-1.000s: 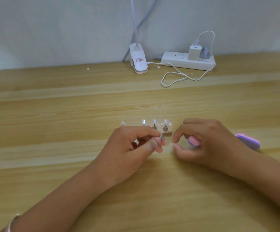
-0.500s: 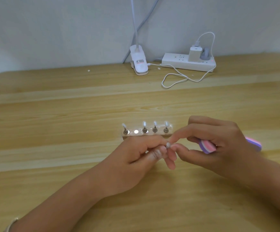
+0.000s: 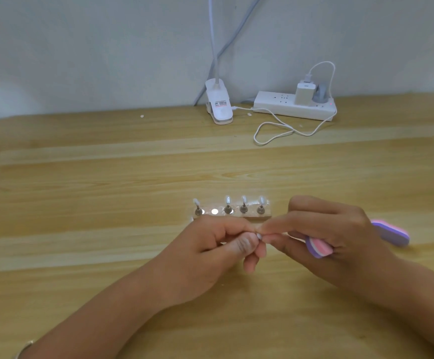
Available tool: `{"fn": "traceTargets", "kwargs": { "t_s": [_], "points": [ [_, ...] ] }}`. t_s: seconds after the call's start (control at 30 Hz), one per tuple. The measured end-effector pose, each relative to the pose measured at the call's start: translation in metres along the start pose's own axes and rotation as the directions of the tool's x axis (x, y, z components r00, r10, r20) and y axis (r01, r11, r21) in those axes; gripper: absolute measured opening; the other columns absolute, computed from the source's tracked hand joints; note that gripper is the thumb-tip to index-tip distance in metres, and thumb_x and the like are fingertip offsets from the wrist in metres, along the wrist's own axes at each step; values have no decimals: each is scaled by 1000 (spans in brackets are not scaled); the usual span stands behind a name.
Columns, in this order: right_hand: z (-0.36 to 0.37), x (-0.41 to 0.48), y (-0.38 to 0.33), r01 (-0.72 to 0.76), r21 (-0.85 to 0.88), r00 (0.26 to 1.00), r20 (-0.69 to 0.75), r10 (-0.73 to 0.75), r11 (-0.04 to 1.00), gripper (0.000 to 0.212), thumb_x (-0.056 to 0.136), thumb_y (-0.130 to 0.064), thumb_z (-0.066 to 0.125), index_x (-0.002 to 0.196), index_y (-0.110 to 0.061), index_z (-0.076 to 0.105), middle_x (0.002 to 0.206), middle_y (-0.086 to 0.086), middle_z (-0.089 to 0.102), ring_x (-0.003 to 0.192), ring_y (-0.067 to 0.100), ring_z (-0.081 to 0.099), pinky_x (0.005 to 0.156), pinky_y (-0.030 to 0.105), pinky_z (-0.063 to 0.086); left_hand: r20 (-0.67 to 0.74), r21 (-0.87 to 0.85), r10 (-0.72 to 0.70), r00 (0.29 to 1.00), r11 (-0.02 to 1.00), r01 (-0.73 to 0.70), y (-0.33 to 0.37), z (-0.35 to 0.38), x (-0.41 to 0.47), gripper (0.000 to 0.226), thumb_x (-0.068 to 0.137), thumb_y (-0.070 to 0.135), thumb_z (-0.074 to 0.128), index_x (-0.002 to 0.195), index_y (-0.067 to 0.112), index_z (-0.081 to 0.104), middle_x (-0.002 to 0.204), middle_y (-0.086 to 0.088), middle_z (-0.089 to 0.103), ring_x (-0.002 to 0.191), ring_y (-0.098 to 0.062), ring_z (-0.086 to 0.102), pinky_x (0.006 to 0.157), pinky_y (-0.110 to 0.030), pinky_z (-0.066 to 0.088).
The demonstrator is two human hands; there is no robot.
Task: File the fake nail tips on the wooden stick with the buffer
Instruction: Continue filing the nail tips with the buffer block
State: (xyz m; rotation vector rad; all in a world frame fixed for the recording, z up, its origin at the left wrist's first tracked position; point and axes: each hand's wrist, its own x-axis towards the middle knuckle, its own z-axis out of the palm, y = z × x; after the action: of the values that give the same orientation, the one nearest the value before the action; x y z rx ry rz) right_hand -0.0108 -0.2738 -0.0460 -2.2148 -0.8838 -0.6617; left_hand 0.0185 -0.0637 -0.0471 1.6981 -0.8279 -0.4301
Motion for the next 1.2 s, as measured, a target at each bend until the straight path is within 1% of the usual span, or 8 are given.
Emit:
{"fn": "traceTargets", "kwargs": {
  "t_s": [0.17, 0.33, 0.43, 0.6, 0.7, 0.8, 0.97, 1.2],
  "points": [
    [0, 22, 0, 5, -11, 1000, 15, -5, 1000, 12, 85, -16, 74, 93, -8, 79, 74, -26, 37, 63, -5, 38, 64, 6, 32, -152, 119, 68, 986, 992, -50, 4, -10, 0, 23, 95, 19, 51, 83, 12, 70, 65, 10, 63, 59, -12, 51, 65, -23, 37],
    [8, 74, 1, -118, 89, 992, 52, 114, 989, 24, 84, -46, 72, 95, -26, 78, 56, -10, 39, 54, 10, 38, 55, 14, 30, -509, 183, 197, 838, 976, -118, 3, -25, 4, 16, 93, 9, 59, 84, 8, 72, 69, -3, 66, 61, -6, 53, 57, -17, 39],
    [20, 96, 4, -168, 166, 984, 89, 155, 972, 19, 81, -39, 79, 92, -24, 79, 54, -9, 38, 52, 10, 33, 53, 18, 28, -590, 232, 205, 781, 970, -79, -3, -36, 4, 13, 94, 13, 62, 88, 13, 74, 74, -9, 66, 65, -9, 52, 61, -18, 38],
    [23, 102, 12, -235, 162, 962, 177, 206, 958, 15, 78, -33, 83, 87, -21, 79, 49, -11, 36, 48, 9, 31, 50, 15, 24, -582, 401, 148, 799, 908, 124, -9, -46, 6, 13, 90, 32, 66, 102, 29, 71, 96, 12, 66, 89, -11, 50, 78, -16, 35],
    [23, 95, 14, -277, 23, 926, 272, 260, 961, 18, 74, -38, 84, 85, -25, 80, 52, -9, 35, 52, 10, 37, 51, 19, 25, -518, 503, 46, 854, 824, 261, -14, -47, 6, 34, 76, 46, 74, 108, 39, 64, 99, 17, 59, 92, -6, 44, 86, -22, 35],
    [26, 92, 15, -298, -110, 894, 316, 317, 948, 21, 74, -44, 81, 89, -29, 79, 57, -12, 41, 60, 0, 47, 60, 28, 29, -463, 543, -20, 886, 784, 302, -16, -47, 5, 47, 61, 63, 57, 103, 42, 62, 93, 18, 57, 93, -6, 45, 90, -29, 36],
    [29, 90, 14, -310, -180, 853, 382, 357, 934, 29, 71, -53, 70, 90, -33, 78, 62, -12, 44, 63, 0, 46, 63, 29, 32, -443, 658, 10, 896, 682, 318, -25, -44, 6, 21, 71, 49, 68, 91, 42, 64, 86, 19, 55, 93, -5, 44, 86, -24, 26],
    [16, 91, 19, -344, -131, 837, 406, 367, 930, 34, 66, -57, 76, 92, -34, 78, 64, -12, 46, 66, -1, 51, 61, 27, 34, -449, 654, 26, 893, 690, 309, -28, -44, 7, 24, 68, 50, 59, 89, 41, 66, 83, 20, 53, 90, -4, 41, 82, -23, 24]
  ]
}}
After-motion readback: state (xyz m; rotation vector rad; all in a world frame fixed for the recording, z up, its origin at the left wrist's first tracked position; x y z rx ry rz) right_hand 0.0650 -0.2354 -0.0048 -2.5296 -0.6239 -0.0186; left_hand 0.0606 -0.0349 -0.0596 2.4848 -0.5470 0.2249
